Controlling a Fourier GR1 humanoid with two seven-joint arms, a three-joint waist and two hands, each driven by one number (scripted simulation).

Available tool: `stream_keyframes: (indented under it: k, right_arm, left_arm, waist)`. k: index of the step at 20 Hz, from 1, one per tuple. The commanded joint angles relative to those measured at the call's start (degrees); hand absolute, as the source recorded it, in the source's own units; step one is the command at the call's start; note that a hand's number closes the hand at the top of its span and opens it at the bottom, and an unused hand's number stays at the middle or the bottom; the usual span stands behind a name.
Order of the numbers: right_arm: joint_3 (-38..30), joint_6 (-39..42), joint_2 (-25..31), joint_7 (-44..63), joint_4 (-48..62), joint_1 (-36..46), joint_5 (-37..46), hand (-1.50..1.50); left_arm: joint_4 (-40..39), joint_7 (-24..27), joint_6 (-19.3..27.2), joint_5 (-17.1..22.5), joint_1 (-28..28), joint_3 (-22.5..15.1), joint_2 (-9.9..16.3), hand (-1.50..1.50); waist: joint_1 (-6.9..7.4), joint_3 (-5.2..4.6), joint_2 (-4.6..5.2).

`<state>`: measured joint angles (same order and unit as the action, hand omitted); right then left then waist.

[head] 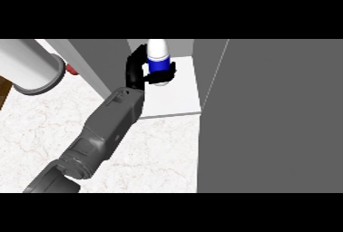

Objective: Pick up the bottled water, place it into the cabinet and close the cabinet

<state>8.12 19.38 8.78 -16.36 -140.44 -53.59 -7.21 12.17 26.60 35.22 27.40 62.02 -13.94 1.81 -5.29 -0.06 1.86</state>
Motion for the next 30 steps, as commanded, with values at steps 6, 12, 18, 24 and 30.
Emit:
stream_keyframes:
  k: [6, 12, 18, 24, 30]
  right_arm:
    - [-0.01, 1.40, -0.04, 0.34, -2.27, -0.49, -3.32, -1.50]
    - [-0.33, 1.68, -0.04, 1.10, -2.74, -0.24, -3.98, -1.50]
    - [-1.46, 4.07, 1.05, -0.34, -1.56, -1.52, -5.68, -1.50]
    - [1.50, 3.05, -0.08, 2.92, -5.22, -3.23, -4.82, -1.50]
    - [1.91, 2.56, -0.13, 4.52, -9.12, -6.66, -5.16, -1.50]
  left_arm:
    - [-6.29, 2.79, 5.13, -3.42, 5.34, -0.91, 1.75, -1.50]
    - [-6.65, 3.82, 2.81, -2.66, 6.31, 0.45, 0.78, -1.50]
    - [-1.90, 9.52, -8.02, 0.10, 6.36, 3.63, 1.24, -1.50]
    - [-0.91, 12.90, -14.82, 1.18, 6.30, 5.45, 0.39, -1.50]
    - [0.39, 12.57, -16.38, 1.15, 5.59, 6.22, -1.53, -1.50]
  waist:
    - [-1.25, -0.02, 0.34]
    - [-1.09, -0.09, 0.56]
    - [-0.22, -0.07, -0.10]
    - [1.55, -0.06, -0.67]
    - [3.31, -0.01, -1.53]
